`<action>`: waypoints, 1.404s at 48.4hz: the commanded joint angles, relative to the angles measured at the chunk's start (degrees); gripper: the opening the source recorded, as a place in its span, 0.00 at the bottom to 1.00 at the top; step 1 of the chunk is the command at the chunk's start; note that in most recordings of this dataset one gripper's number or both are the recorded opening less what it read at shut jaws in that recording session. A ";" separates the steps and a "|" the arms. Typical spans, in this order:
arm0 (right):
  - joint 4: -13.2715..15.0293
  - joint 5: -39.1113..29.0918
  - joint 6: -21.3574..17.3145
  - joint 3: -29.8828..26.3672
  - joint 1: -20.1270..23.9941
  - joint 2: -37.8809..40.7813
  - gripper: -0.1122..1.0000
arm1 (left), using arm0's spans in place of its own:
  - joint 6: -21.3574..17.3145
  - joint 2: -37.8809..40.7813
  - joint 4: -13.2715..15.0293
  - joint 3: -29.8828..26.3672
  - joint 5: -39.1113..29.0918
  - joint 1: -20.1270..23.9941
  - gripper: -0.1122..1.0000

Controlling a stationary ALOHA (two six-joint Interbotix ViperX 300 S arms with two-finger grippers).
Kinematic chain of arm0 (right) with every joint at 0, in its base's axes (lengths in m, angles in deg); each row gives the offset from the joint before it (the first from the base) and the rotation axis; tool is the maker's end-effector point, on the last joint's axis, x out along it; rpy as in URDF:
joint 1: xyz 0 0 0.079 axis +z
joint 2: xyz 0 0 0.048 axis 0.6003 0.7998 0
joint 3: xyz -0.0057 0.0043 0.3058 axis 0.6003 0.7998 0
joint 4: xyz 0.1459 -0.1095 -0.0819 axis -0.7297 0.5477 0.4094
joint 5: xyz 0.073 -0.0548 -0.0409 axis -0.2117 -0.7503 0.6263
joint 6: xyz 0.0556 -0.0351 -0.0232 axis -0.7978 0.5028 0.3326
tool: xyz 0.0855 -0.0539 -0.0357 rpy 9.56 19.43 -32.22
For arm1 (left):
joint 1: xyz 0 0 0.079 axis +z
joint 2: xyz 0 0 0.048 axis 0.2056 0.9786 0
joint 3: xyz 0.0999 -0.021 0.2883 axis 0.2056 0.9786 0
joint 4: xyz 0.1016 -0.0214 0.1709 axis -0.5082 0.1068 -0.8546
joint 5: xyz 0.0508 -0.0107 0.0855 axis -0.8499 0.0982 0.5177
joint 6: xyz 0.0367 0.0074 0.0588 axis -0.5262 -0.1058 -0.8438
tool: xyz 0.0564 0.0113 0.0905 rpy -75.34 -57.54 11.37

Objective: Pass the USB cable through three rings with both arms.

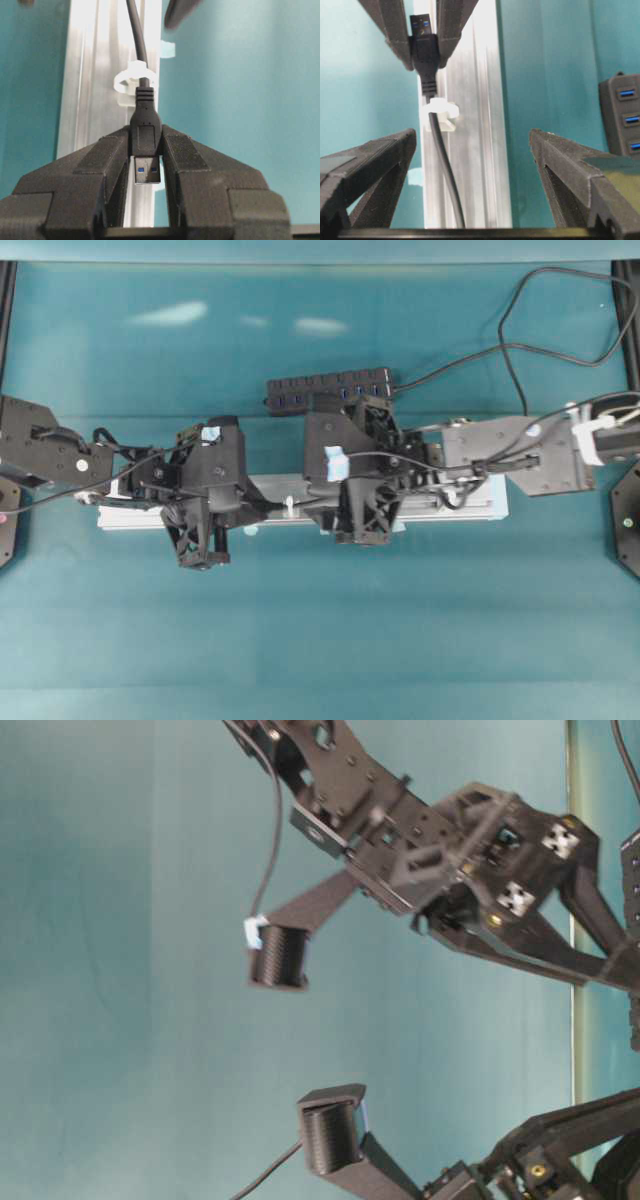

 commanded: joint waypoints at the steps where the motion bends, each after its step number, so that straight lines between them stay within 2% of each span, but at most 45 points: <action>1: 0.09 0.44 -0.44 0.44 -0.35 -2.72 0.88 | -0.09 -1.76 -0.09 -0.88 -0.35 -0.18 0.30; 29: 0.18 5.27 -0.44 11.16 -2.29 -16.70 0.87 | -0.26 -5.71 0.00 -2.46 -5.19 0.00 0.30; 42: -0.09 5.36 -0.53 15.38 -2.46 -21.53 0.87 | -0.26 -5.71 0.00 -2.81 -5.19 0.18 0.30; 68: -0.09 8.96 -3.34 21.71 -2.55 -29.71 0.87 | -0.35 -7.82 -0.09 -3.16 -7.47 0.26 0.30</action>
